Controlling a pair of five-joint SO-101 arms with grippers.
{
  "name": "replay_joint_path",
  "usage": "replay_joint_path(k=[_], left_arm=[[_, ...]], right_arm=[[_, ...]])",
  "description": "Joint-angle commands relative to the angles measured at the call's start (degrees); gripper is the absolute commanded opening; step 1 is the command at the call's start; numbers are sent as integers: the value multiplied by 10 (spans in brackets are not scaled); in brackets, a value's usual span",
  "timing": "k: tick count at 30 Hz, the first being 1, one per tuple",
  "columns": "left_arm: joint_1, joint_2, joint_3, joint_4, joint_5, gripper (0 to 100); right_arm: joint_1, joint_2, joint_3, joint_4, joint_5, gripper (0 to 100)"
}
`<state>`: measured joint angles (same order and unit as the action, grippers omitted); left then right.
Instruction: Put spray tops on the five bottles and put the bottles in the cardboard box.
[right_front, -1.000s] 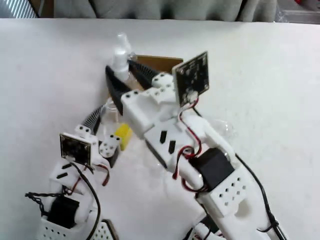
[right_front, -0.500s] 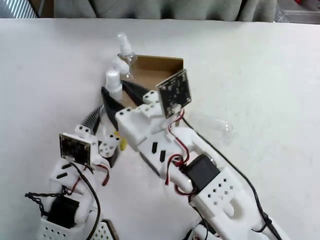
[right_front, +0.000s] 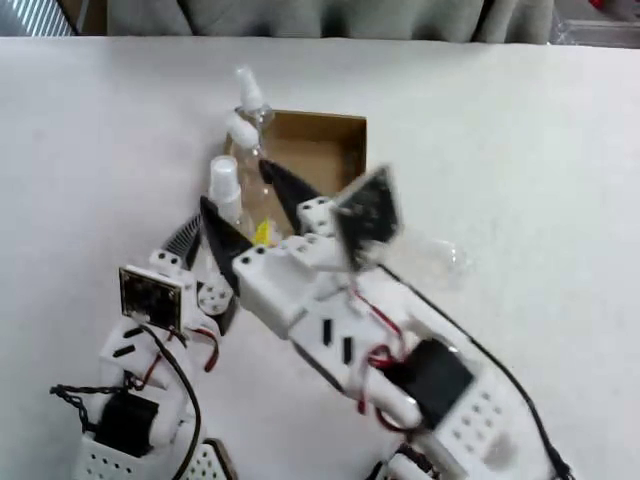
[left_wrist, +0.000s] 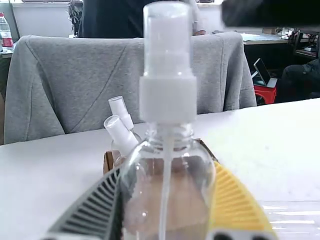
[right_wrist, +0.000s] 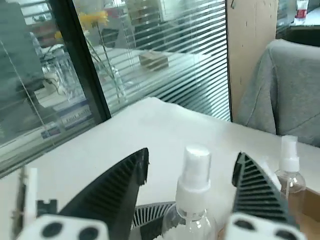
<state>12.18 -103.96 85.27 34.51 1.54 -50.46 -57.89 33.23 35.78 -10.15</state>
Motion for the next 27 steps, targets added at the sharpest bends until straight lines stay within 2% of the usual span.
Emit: replay_joint_path(k=[1,4,7,10,13,22,27], left_arm=[[-7,-8,-4,-12,7,21],[-7,-8,-4,-12,7,21],[-7,-8,-4,-12,8,21],[-7,-8,-4,-12,8,21],[-5,-8,-4,-12,8,21],[-7,-8,-4,-12,8,21],[-7,-8,-4,-12,8,21]], right_arm=[[18,-21,-81,55,0,239],[69,-20,-107,69,23,176],[112,-19,-106,68,48,15],[141,-5,-93,68,50,55],[155,25,-80,67,47,15],[158,166,-37,-60,52,15],[134,201,-37,-65,53,15]])
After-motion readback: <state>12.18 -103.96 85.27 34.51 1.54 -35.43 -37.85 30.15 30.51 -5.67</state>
